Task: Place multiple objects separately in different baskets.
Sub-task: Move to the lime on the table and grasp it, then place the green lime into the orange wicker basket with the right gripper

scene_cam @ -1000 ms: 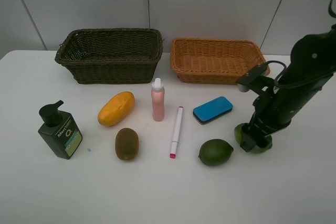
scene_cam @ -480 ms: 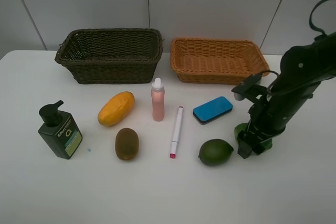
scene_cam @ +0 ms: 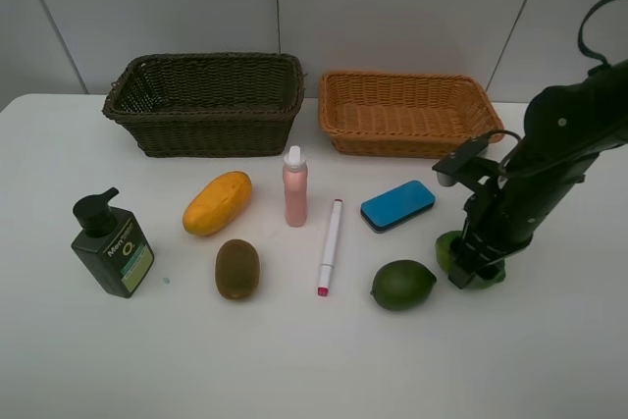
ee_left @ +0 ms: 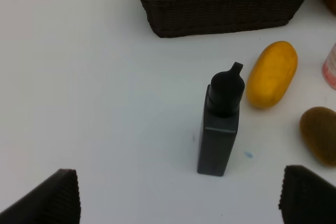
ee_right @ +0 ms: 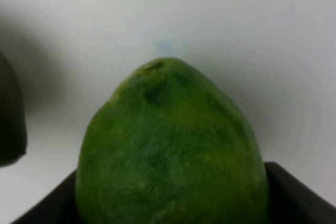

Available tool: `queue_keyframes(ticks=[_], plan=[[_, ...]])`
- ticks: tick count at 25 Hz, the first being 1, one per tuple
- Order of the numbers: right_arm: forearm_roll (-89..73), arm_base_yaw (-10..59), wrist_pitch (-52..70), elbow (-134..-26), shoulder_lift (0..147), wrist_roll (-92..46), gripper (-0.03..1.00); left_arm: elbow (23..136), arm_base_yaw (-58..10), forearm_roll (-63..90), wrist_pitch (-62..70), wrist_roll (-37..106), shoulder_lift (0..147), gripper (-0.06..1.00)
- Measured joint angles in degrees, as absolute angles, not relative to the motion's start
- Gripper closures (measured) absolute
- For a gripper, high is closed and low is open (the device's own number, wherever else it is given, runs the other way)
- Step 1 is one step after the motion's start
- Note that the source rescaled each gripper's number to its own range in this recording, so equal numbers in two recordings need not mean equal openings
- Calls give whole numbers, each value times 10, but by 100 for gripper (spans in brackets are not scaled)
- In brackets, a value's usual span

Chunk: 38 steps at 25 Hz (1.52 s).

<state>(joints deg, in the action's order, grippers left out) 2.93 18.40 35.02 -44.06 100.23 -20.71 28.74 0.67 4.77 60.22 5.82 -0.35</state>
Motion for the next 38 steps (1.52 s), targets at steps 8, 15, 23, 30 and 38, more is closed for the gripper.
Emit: queue_keyframes(ticks=[8,15,23,30,38], plan=[[29,184,346,-441,1000,-207,28,287,7,48,602,58,-3,-6],[47,184,431,-529,945,-207,28,287,7,48,602,58,-3,-6],[107,184,513,-713,935,-168,28,287,7,48,602,58,-3,-6],[144,162,462,-834,1024,-98,28,287,7,48,602,58,-3,-6],[123,94,399,-909,1145,-28,28,287,7,48,602,58,-3,-6]])
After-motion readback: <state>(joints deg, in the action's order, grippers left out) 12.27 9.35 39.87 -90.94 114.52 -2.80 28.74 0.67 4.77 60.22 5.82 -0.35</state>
